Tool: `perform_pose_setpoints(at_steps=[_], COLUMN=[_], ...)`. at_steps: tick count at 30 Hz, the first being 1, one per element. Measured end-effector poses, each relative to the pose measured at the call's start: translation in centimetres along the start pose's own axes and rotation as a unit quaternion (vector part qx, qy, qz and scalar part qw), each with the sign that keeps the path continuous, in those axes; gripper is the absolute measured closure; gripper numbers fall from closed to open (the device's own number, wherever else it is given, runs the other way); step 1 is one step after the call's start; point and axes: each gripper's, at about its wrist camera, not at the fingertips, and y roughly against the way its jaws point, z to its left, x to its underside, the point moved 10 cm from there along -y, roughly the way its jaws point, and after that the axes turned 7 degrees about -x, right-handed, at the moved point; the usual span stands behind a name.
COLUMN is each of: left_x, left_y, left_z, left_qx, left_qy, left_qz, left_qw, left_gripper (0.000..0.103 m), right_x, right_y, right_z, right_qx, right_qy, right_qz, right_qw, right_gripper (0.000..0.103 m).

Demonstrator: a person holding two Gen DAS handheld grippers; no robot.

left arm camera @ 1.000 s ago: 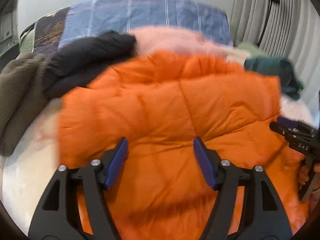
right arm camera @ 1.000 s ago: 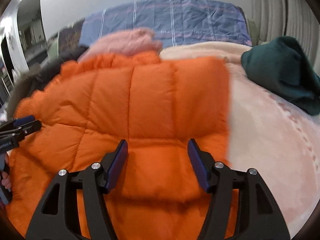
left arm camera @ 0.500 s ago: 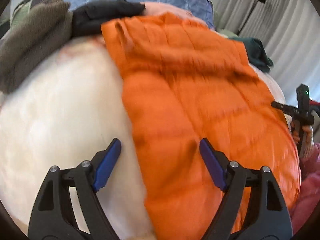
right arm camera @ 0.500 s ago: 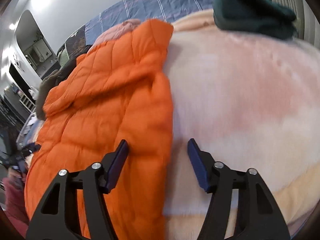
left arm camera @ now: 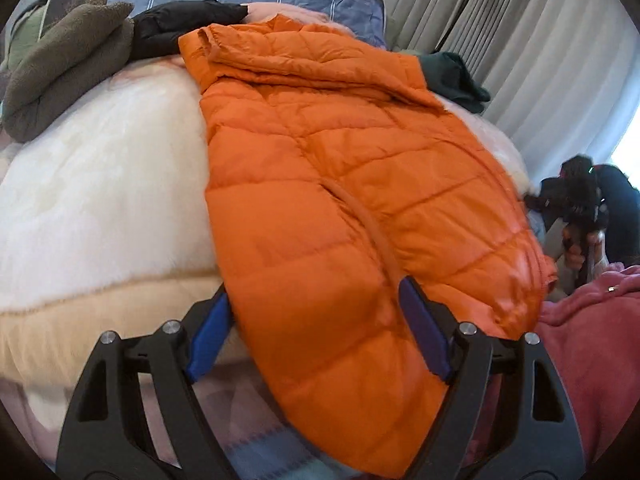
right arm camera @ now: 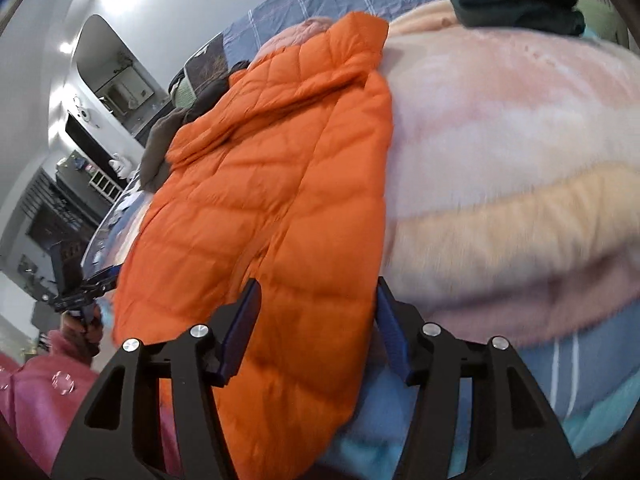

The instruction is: Fold large clothes

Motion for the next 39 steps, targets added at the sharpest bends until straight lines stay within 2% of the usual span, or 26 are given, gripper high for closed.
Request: perform_pose_setpoints(at_steps=[1,2,3,4,5,7,9,12,13,17,22,24,28,31,34,39], left_x=[0.1,0.2,0.3,0.3,0.0,-1.1,-3.2,-6.3,-7.5,-10.4,-12.9,-13.6,-14.8,-15.7,-16.4,-18.2], left_y=[0.3,0.3,0.2,0.0,0.0,0.8,2.9,6.5,8.1,12.6,16.7,17.2,15.2,12.3,9.7,5.0], left_z=[-0.2,-0.5,-0.6,-0.4,-0.2,-0.5,-1.0,-1.8,-2.2,-3.3,-3.5,-3.3,-2.6,-1.1,0.2,2.2], left_qx=[0.006,0.009,0.001,-0.018,-0.033,-0.039,-0.045,-0.034,-0.031,-0.027,-0.033,-0.032,-0.035,-0.061,-0.072,-0.089], left_qy=[0.005,0.008,0.009,0.011,0.015,0.02,0.013,0.014,0.013,0.004,0.004,0.008,0.024,0.037,0.048,0.056], left_qz=[-0.003,-0.004,-0.003,0.0,0.001,-0.012,-0.049,-0.115,-0.142,-0.21,-0.273,-0.286,-0.279,-0.257,-0.237,-0.204], left_qw=[1.0,0.9999,1.0,0.9998,0.9993,0.999,0.9977,0.9927,0.9893,0.9773,0.9614,0.9576,0.9594,0.9639,0.9677,0.9732], left_gripper=[0.03,0.051,0.064,0.084,0.09,0.095,0.096,0.097,0.097,0.097,0.097,0.097,0.096,0.096,0.096,0.095], right_x=[0.5,1.2,1.6,1.8,1.5,0.4,-1.5,-4.0,-4.8,-7.2,-10.1,-11.2,-13.4,-15.1,-16.8,-17.4], right_y=[0.1,-0.2,-0.4,-0.6,-0.5,0.5,2.7,5.7,6.8,10.7,14.4,14.9,12.8,10.2,6.9,3.2], right_z=[0.2,0.6,1.0,1.3,1.9,3.1,4.4,6.2,6.8,9.1,11.0,11.2,10.1,8.5,6.4,2.8], right_qx=[-0.005,-0.017,-0.026,-0.03,-0.032,-0.047,-0.061,-0.07,-0.067,-0.08,-0.088,-0.081,-0.038,-0.018,0.019,0.06], right_qy=[-0.001,-0.003,-0.004,-0.001,0.005,0.015,0.027,0.048,0.058,0.08,0.097,0.109,0.112,0.102,0.098,0.078], right_qz=[0.005,0.012,0.017,0.016,0.007,-0.02,-0.063,-0.115,-0.134,-0.196,-0.263,-0.284,-0.291,-0.282,-0.269,-0.249], right_qw=[1.0,1.0,1.0,0.999,0.999,0.999,0.996,0.99,0.987,0.974,0.956,0.949,0.95,0.954,0.958,0.964], right_gripper=[0.049,0.064,0.082,0.088,0.096,0.099,0.101,0.101,0.102,0.102,0.102,0.102,0.102,0.102,0.102,0.101])
